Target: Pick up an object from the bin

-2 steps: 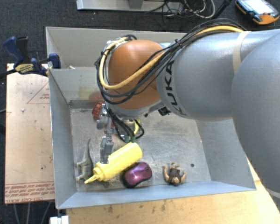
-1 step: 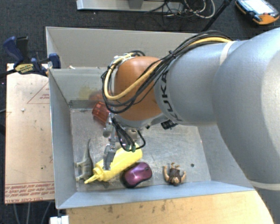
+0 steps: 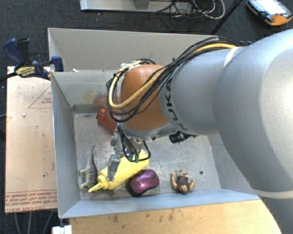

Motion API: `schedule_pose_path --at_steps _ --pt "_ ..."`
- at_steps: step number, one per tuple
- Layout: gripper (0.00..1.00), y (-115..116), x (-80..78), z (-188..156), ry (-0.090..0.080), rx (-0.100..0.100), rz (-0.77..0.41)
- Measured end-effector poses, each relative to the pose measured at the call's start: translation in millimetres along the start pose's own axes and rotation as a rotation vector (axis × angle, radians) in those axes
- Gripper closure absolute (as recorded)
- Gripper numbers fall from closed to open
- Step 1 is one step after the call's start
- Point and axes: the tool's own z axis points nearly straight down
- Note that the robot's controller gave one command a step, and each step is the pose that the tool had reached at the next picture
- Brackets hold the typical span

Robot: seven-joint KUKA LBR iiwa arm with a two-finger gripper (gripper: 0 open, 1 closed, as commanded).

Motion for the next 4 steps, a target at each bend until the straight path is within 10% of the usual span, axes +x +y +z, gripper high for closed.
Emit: schedule_pose_path --at_steps 1,2,3,4 --pt "0.0 8 -16.7 14 -0.006 -0.009 0.028" --pt "0.0 -7 -13.6 22 -0.016 -0.027 -0.279" --pt "0.0 -19 -10.9 33 -0.005 -0.005 -0.403" --pt "1.0 -99 -15.0 48 -0.023 -0.013 -0.534"
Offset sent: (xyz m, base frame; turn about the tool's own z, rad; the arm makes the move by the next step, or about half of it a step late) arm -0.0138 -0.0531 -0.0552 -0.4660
